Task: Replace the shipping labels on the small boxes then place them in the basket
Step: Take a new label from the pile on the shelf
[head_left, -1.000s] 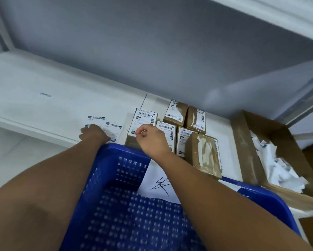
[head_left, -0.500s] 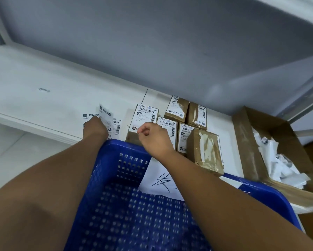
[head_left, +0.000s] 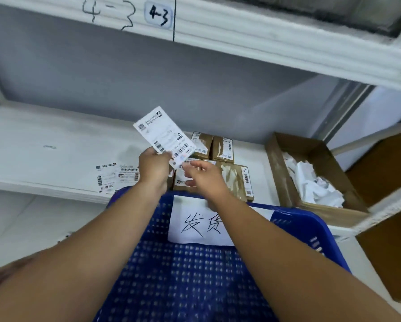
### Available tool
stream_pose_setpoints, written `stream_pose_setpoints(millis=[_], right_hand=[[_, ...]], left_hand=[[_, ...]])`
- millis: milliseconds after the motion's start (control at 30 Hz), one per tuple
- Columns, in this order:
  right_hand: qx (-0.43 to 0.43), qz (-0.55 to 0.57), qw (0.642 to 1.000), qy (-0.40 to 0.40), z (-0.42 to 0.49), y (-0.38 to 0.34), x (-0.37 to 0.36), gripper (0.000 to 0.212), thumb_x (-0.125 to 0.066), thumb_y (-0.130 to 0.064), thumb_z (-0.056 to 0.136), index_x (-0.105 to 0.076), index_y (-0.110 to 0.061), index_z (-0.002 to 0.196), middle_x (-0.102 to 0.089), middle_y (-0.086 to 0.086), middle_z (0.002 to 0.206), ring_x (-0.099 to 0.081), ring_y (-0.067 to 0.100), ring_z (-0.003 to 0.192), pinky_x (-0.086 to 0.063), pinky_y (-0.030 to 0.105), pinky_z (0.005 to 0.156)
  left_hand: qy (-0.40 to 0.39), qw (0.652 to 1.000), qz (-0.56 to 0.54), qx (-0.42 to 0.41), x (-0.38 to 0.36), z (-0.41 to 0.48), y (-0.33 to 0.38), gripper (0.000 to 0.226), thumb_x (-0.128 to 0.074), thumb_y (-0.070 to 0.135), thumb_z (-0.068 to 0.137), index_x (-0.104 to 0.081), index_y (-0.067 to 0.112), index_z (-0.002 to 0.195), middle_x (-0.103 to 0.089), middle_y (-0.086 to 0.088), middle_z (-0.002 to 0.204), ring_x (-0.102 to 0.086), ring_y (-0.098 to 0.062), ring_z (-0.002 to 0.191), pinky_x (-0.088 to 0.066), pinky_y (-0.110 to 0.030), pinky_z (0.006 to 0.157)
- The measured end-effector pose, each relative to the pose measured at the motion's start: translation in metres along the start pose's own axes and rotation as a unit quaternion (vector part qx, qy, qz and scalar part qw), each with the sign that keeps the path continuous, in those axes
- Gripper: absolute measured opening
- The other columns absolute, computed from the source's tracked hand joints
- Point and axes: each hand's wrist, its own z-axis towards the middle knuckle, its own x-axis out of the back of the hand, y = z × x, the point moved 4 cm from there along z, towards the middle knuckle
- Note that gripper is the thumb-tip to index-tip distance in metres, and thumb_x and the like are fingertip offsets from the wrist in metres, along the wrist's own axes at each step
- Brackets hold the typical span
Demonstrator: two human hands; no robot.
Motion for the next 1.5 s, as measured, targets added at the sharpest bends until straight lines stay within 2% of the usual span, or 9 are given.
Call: stream_pose_setpoints(millis=[200,300,400,500,700,833,1000,1167,1500], right_hand=[[0.025,0.171,0.985,0.023,-0.048,-0.01,0.042,0.017,-0.053,-0.002,0.097,-0.065,-0.011,0.105,-0.066,-0.007,0.067,-0.057,-0.002,0.047,-0.044,0.015,0.044],[0.036,0.117,0.99,0.073,-0.067,-0.002,0.068,0.027,-0.048,0.001,0.096,-0.063,-0.021,0.088,-0.072,0.004,0.093,-0.069,0.017,0.083,-0.059,0.035,0.074],[0.042,0.012,0.996,0.077,-0.086,0.009,0.094,0.033,-0.041,-0.005,0.098,-0.062,-0.028,0.087,-0.071,-0.002,0.107,-0.067,0.018,0.099,-0.055,0.043,0.092],[0.052,-0.005,0.998,0.037,-0.108,0.019,0.119,0.034,-0.04,-0.006,0.101,-0.063,-0.028,0.091,-0.071,-0.005,0.1,-0.068,0.012,0.092,-0.058,0.032,0.085],[0.078,-0.125,0.989,-0.034,-0.134,0.039,0.145,0.015,-0.061,-0.012,0.095,-0.07,-0.024,0.098,-0.067,0.003,0.086,-0.066,0.016,0.084,-0.054,0.031,0.083],[0.077,-0.086,0.992,-0.04,-0.139,0.054,0.142,0.016,-0.07,-0.01,0.088,-0.07,-0.025,0.093,-0.072,0.007,0.092,-0.064,0.016,0.08,-0.055,0.033,0.081],[0.056,0.018,0.998,-0.012,-0.137,0.065,0.141,0.015,-0.07,-0.007,0.088,-0.069,-0.018,0.097,-0.072,0.013,0.088,-0.069,0.019,0.077,-0.056,0.033,0.075],[0.009,0.137,0.99,0.012,-0.136,0.067,0.143,0.011,-0.066,-0.003,0.089,-0.066,-0.013,0.095,-0.074,0.004,0.08,-0.073,0.018,0.076,-0.058,0.031,0.07],[0.054,-0.014,0.998,0.01,-0.144,0.07,0.136,0.01,-0.072,-0.014,0.086,-0.07,-0.018,0.095,-0.075,0.006,0.081,-0.072,0.018,0.077,-0.057,0.031,0.076]], left_hand=[[-0.08,0.995,-0.046,0.048,-0.03,-0.085,0.001,0.02,-0.056,-0.003,0.088,-0.065,0.015,0.089,-0.07,-0.01,0.103,-0.066,-0.023,0.09,-0.052,-0.033,0.078],[-0.129,0.989,-0.045,0.061,-0.033,-0.117,0.001,0.013,-0.059,0.007,0.09,-0.063,0.018,0.097,-0.072,-0.003,0.097,-0.068,-0.014,0.081,-0.054,-0.027,0.073],[-0.094,0.995,-0.026,0.031,-0.016,-0.127,0.004,0.015,-0.062,0.016,0.09,-0.06,0.02,0.103,-0.07,-0.004,0.103,-0.067,-0.021,0.095,-0.053,-0.037,0.087],[-0.053,0.995,0.067,-0.054,0.003,-0.134,0.012,0.023,-0.062,0.011,0.089,-0.056,0.024,0.107,-0.066,-0.002,0.107,-0.063,-0.018,0.098,-0.05,-0.026,0.079],[-0.22,0.905,0.321,-0.171,-0.011,-0.171,-0.005,0.026,-0.067,0.021,0.086,-0.061,0.037,0.106,-0.058,0.014,0.113,-0.053,-0.004,0.105,-0.041,-0.025,0.088],[-0.262,0.899,0.328,-0.123,-0.023,-0.18,-0.021,0.025,-0.067,0.02,0.086,-0.063,0.032,0.108,-0.063,0.021,0.103,-0.059,0.003,0.093,-0.042,-0.006,0.074],[-0.275,0.911,0.303,-0.049,-0.028,-0.18,-0.033,0.012,-0.066,0.013,0.087,-0.071,0.023,0.085,-0.071,-0.002,0.085,-0.064,0.0,0.074,-0.046,-0.011,0.066],[-0.237,0.941,0.242,-0.029,-0.031,-0.179,-0.029,0.013,-0.063,0.007,0.088,-0.071,0.017,0.082,-0.072,0.0,0.078,-0.067,-0.006,0.07,-0.052,-0.02,0.064],[-0.299,0.9,0.314,-0.054,-0.034,-0.186,-0.024,0.01,-0.067,0.022,0.086,-0.073,0.024,0.078,-0.071,0.001,0.077,-0.067,-0.012,0.073,-0.049,-0.026,0.07]])
